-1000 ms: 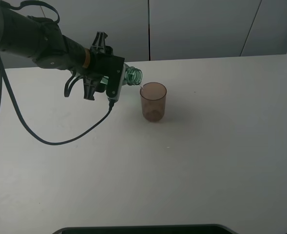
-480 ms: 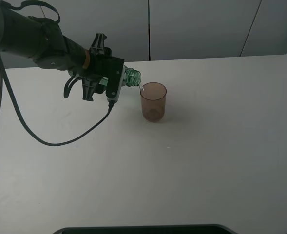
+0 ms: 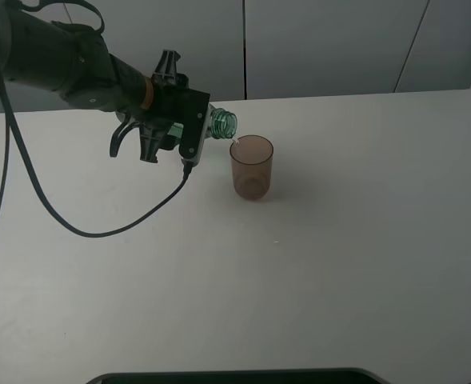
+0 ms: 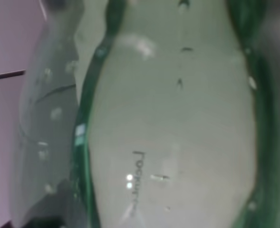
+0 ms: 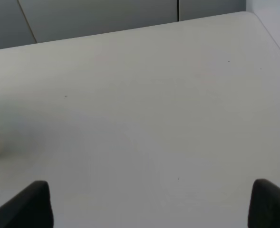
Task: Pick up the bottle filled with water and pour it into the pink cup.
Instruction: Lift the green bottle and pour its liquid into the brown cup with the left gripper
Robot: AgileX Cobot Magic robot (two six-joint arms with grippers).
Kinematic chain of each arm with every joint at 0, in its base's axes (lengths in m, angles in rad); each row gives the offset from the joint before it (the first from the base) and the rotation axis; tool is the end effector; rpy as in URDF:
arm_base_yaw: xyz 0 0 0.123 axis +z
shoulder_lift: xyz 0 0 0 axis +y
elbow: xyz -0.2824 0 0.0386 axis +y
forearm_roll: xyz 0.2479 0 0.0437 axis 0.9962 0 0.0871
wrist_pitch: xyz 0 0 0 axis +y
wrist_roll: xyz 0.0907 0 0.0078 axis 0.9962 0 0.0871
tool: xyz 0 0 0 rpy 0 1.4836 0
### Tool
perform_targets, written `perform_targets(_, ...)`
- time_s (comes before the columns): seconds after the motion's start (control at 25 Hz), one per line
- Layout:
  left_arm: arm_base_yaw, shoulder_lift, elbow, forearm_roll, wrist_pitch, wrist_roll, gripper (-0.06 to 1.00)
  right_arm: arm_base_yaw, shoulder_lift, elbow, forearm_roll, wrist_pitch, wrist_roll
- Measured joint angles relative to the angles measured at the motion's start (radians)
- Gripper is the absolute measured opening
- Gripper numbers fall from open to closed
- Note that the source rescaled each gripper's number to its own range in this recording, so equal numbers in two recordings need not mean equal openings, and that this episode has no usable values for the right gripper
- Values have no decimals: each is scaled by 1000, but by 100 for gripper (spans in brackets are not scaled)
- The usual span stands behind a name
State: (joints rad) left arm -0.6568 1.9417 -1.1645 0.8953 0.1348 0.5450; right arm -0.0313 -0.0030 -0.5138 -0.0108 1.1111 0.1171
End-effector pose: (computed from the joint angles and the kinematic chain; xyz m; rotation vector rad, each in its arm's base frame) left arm 0.3309 -0.2429 0.1661 2.0476 1.2458 0.4993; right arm -0.0091 -0.0006 0.2769 0.1550 2.0723 0.0395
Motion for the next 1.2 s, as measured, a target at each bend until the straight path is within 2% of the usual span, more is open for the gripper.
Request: perform_targets(1.2, -15, 0, -22, 58, 38, 4, 0, 0, 0, 0, 0, 0, 0)
